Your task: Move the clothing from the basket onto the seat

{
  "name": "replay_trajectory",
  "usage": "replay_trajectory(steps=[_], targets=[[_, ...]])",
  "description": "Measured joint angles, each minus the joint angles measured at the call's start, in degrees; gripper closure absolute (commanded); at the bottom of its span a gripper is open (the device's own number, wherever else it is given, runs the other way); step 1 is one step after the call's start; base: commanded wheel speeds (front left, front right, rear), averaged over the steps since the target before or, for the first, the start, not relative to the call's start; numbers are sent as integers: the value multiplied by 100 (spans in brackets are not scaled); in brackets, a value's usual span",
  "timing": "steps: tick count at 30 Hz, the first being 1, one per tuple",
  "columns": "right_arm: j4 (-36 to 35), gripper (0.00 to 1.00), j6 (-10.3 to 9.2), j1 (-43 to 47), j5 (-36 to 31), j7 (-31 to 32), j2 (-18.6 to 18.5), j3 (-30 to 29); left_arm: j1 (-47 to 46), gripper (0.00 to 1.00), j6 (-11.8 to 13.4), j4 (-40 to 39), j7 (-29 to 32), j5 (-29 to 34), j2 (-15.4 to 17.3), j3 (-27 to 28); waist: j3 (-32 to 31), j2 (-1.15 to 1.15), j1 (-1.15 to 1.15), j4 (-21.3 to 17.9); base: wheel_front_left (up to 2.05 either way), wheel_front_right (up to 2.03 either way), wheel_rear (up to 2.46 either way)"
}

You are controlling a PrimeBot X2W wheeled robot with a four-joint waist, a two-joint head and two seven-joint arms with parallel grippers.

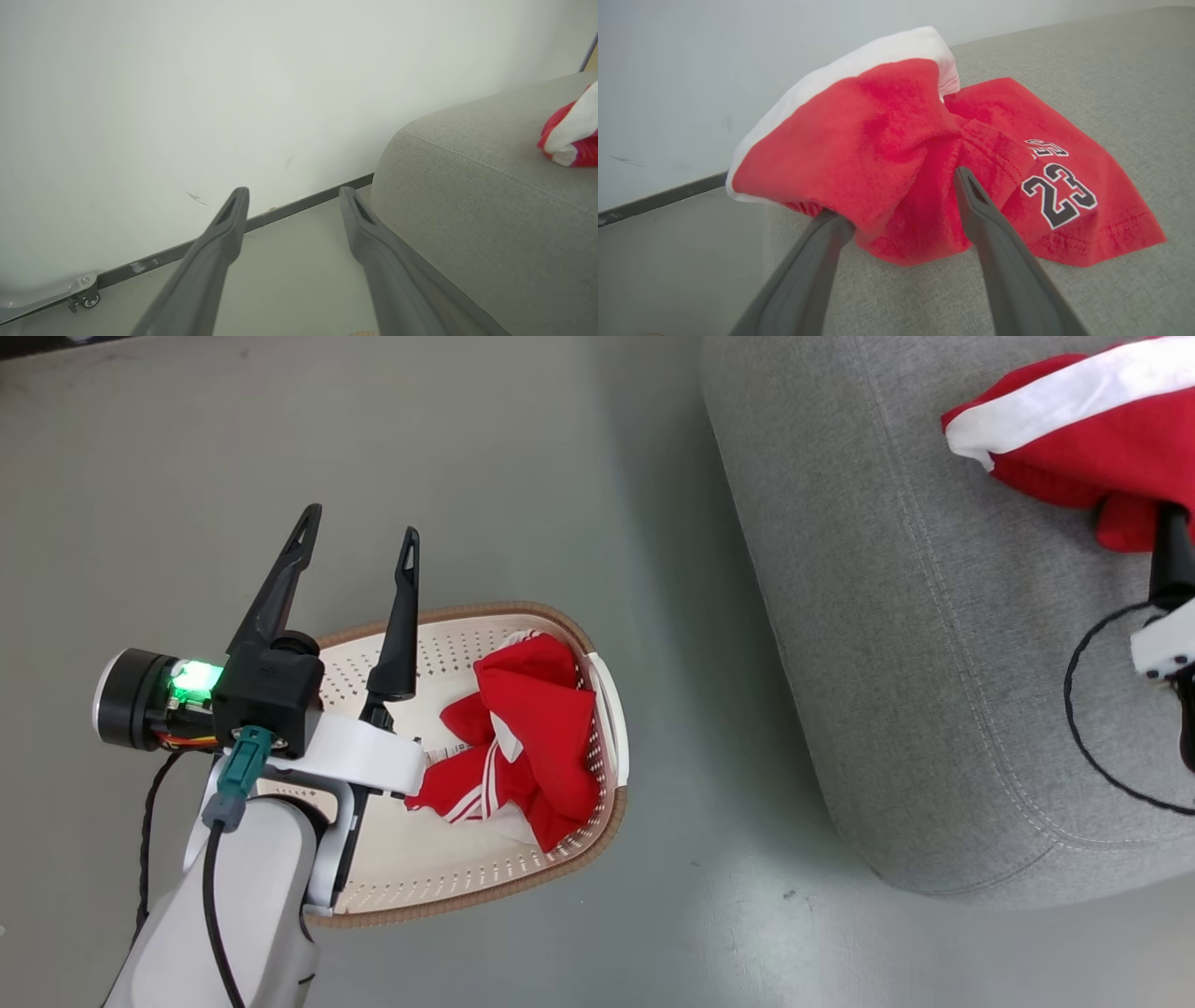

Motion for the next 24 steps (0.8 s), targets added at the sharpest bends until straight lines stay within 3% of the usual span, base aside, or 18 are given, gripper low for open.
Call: replay_trajectory(steps=[13,24], targets=[[-133,0,0,678,201,-174,94,294,27,0,8,205,-126,-143,-138,37,-291,0,0,-71,0,0,0],[-733,0,0,805,242,-255,199,764,247,0,59,396,-200,-245,-185,151,-574,0,0,-48,0,0,0]])
